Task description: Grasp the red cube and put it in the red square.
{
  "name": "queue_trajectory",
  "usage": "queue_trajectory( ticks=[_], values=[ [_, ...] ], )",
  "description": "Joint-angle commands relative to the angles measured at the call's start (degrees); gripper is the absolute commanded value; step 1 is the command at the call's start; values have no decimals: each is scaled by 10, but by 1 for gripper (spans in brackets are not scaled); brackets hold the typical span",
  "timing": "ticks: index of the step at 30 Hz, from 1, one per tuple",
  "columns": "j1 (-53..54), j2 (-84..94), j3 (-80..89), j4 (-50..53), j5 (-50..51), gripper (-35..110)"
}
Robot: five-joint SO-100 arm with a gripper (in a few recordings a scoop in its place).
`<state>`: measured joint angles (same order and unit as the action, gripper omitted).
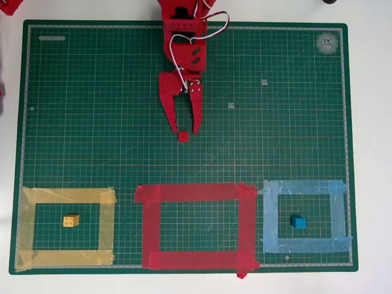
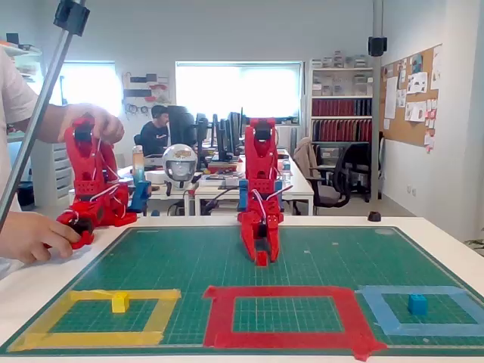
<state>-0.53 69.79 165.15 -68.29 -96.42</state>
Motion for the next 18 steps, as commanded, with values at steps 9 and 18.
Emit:
queue_trajectory(
  ticks=[9, 18],
  values=[
    [4, -4, -25, -25, -7, 17],
    [6, -7, -33, -25, -6, 17]
  ],
)
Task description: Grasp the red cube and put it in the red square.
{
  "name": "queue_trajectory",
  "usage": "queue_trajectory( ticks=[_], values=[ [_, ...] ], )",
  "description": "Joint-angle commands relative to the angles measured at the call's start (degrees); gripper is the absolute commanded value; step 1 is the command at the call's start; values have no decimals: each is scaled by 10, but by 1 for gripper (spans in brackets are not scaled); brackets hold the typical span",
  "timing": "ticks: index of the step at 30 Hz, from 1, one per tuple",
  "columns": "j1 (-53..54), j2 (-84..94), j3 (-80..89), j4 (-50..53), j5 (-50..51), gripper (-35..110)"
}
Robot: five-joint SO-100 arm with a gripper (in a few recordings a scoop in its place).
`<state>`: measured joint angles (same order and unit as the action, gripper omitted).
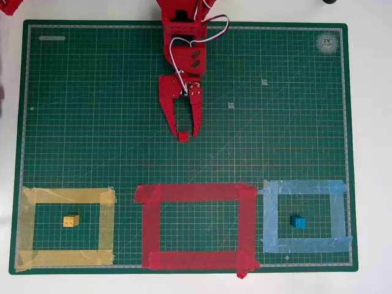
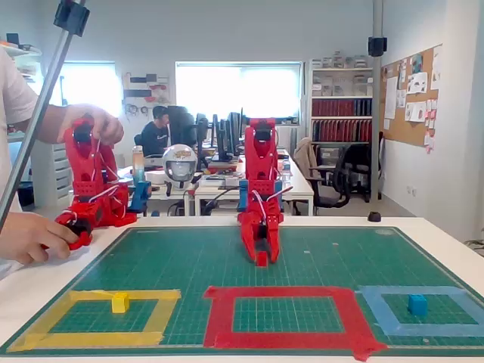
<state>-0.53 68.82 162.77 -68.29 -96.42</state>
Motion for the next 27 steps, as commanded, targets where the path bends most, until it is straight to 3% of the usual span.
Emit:
queue_trajectory(
  ticks=[1, 15, 27],
  values=[
    [7, 2, -11, -25, -6, 17],
    [12, -7, -23, -25, -7, 17],
    [10, -9, -24, -25, -7, 4]
  ],
)
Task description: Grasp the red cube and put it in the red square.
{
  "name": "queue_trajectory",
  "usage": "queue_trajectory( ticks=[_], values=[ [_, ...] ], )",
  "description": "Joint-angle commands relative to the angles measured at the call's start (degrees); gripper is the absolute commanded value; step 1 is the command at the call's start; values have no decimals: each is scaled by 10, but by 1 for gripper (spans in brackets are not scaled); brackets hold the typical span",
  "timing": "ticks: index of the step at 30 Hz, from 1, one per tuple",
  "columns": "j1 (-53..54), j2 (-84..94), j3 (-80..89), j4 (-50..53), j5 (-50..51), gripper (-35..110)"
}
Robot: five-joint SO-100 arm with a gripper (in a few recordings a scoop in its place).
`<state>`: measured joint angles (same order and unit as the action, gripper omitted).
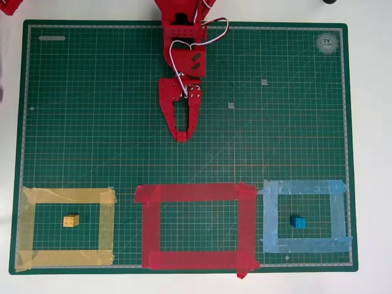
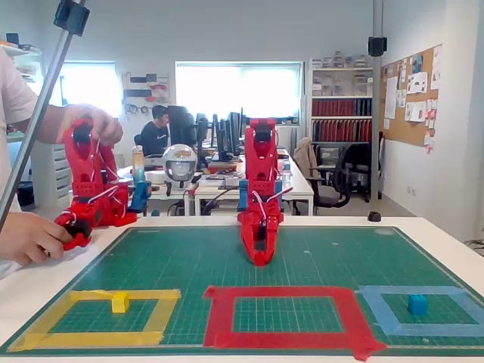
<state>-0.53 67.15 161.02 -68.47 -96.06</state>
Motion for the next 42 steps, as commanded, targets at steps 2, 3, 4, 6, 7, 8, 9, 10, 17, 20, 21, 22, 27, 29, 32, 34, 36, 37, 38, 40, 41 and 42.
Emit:
queue_trajectory(
  ticks=[2, 3, 4, 6, 7, 8, 9, 10, 17, 20, 21, 22, 27, 29, 32, 34, 36, 37, 38, 40, 41, 42],
  values=[
    [8, 8, -6, -23, -11, -1],
    [7, 8, -6, -22, -10, -1],
    [7, 8, -7, -22, -11, -1],
    [6, 8, -8, -22, -10, -1],
    [6, 8, -11, -22, -8, -1],
    [6, 8, -13, -22, -7, -1],
    [5, 8, -18, -21, -6, -1],
    [5, 8, -26, -18, -5, -1],
    [13, 41, -163, 121, 4, -1],
    [22, 49, -279, 238, 15, -1],
    [25, 48, -318, 281, 16, -1],
    [27, 45, -355, 319, 17, -1],
    [19, 1, -487, 396, 47, -1],
    [16, -26, -526, 396, 49, -1],
    [16, -57, -585, 397, 55, -1],
    [16, -75, -618, 408, 60, -1],
    [11, -93, -640, 412, 62, -1],
    [8, -102, -649, 412, 62, -1],
    [4, -112, -657, 412, 62, -1],
    [-3, -134, -675, 412, 62, -1],
    [-6, -145, -684, 412, 62, -1],
    [-9, -156, -692, 412, 62, -1]
  ],
)
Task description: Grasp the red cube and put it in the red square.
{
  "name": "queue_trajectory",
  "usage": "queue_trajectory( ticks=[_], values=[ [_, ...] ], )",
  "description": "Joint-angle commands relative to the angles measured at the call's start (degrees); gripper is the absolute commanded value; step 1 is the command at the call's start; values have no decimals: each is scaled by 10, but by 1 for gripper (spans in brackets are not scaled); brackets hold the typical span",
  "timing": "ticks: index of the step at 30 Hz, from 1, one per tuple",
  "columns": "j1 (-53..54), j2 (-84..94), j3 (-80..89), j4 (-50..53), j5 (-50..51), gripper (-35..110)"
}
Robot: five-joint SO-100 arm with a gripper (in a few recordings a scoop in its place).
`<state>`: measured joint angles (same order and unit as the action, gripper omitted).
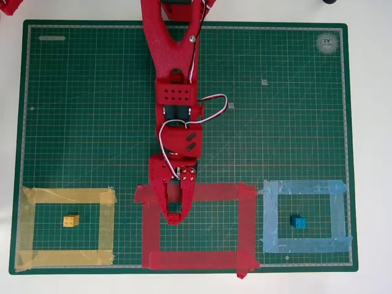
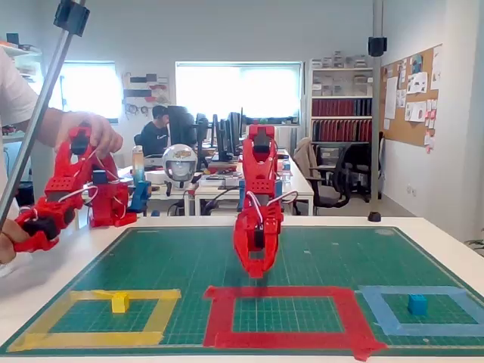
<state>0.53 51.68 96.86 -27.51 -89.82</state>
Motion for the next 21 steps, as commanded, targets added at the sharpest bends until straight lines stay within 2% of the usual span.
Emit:
queue_trajectory(
  ticks=[1, 21],
  values=[
    [-24, -9, -55, 3, 0, -1],
    [-52, -78, -85, 2, 9, -2]
  ],
)
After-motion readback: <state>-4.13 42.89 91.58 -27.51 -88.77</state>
